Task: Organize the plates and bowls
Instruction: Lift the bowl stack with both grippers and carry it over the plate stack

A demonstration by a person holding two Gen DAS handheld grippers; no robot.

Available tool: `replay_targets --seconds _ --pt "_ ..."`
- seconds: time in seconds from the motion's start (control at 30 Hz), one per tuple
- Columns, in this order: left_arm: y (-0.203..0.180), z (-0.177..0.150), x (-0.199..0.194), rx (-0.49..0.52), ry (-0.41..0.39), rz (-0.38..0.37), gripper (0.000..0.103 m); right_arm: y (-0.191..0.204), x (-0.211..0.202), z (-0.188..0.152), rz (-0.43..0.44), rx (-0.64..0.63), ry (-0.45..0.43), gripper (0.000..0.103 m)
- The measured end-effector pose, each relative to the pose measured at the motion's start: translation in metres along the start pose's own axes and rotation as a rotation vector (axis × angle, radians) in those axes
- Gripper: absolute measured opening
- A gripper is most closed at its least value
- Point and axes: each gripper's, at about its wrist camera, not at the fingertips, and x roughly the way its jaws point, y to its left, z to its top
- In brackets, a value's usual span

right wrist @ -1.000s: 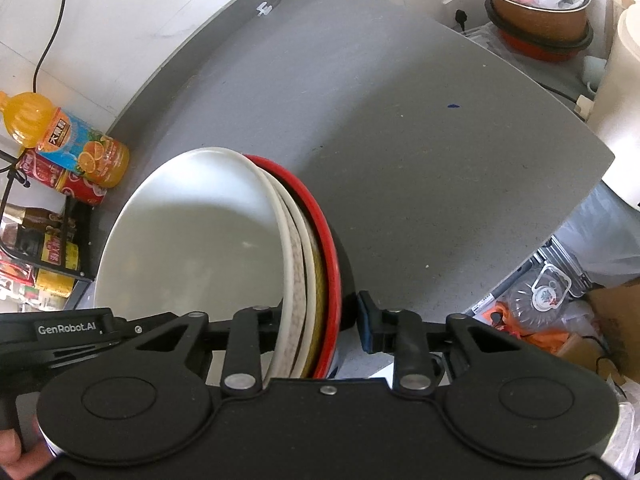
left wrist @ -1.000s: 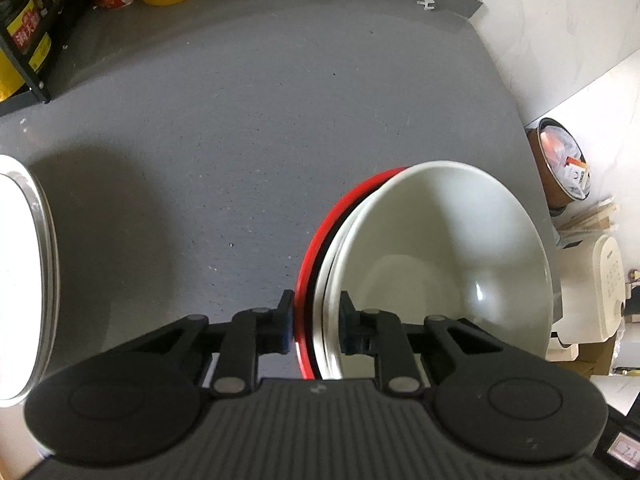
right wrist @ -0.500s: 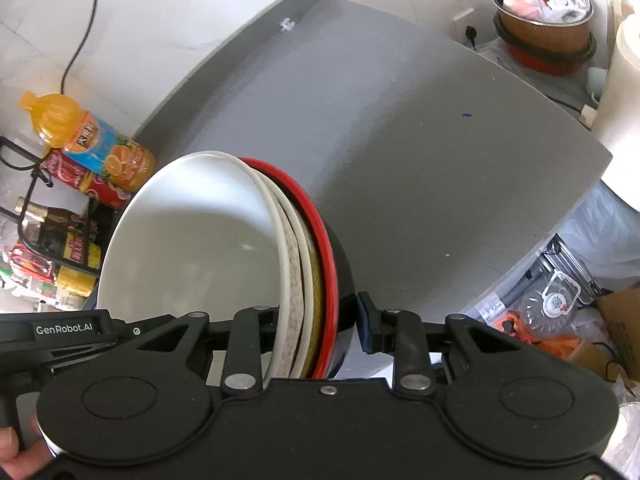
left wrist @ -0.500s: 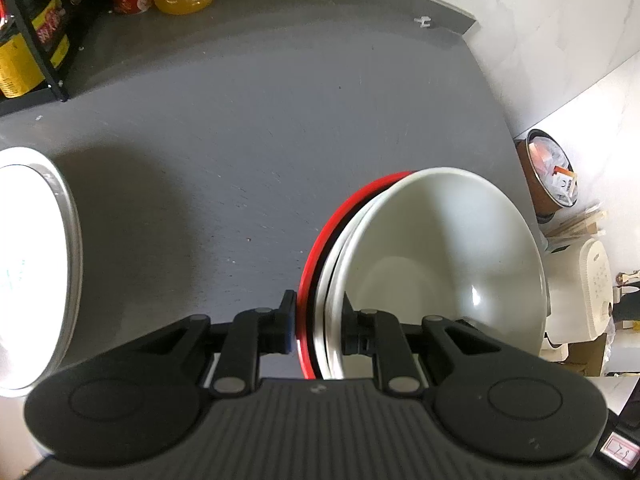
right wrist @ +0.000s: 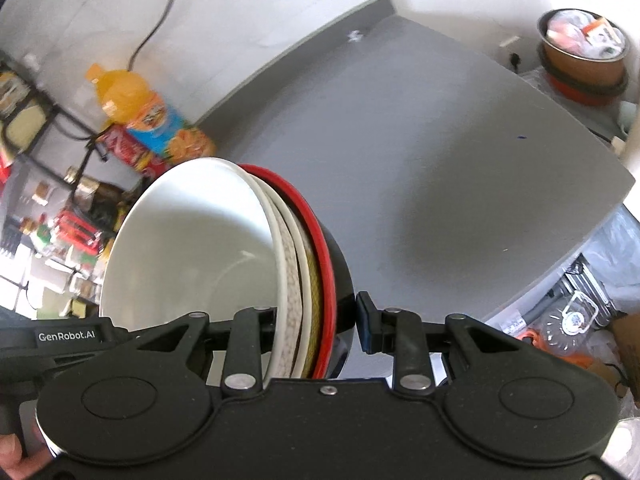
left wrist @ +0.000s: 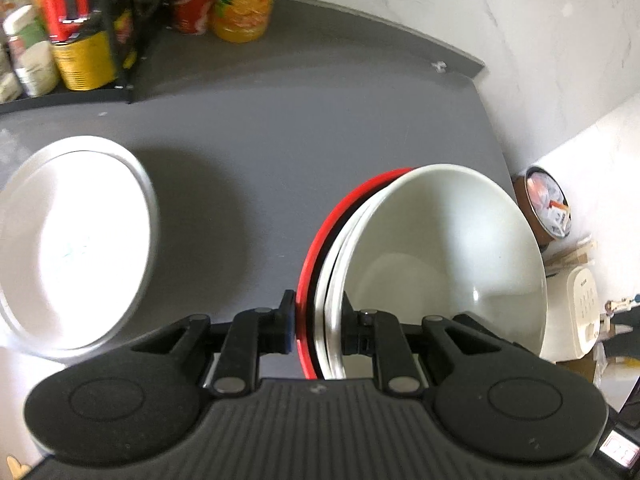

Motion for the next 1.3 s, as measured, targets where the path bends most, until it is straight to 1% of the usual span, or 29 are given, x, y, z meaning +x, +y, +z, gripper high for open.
replay_targets --seconds 0.1,0.33,0.47,0.63,0.73,0.93,1.07,1.3 --pt "0.013 -0.004 -0.016 -0.028 -0.021 0.004 0.017 0.014 -0.004 -0.004 0.018 -0.022 0.012 0.028" --pt "0.042 -0.007 -0.045 -0.080 -0.041 0.012 0.017 0.048 -0.011 -0.009 0.038 -0.064 0.025 0.029" --pt "0.058 -0.005 -0.057 -0.099 -0.055 0.013 0.018 0.067 -0.008 -0.010 0.034 -0.091 0.030 0.029" --pt "0.082 0.001 -0.063 -0.118 -0.058 0.001 0.018 0.090 0.000 -0.013 0.034 -0.110 0.035 0.029" --pt "0.095 0.004 -0.067 -0.121 -0.064 0.004 0.018 0.105 0.006 -0.017 0.040 -0.115 0.035 0.029" --pt "0.129 0.023 -0.075 -0.129 -0.071 0.012 0.018 0.139 0.025 -0.033 0.050 -0.129 0.049 0.029" --pt "0.156 0.035 -0.079 -0.142 -0.077 0.017 0.018 0.161 0.039 -0.042 0.051 -0.147 0.070 0.029" --pt "0.197 0.044 -0.077 -0.185 -0.064 0.028 0.018 0.191 0.064 -0.051 0.043 -0.168 0.111 0.029"
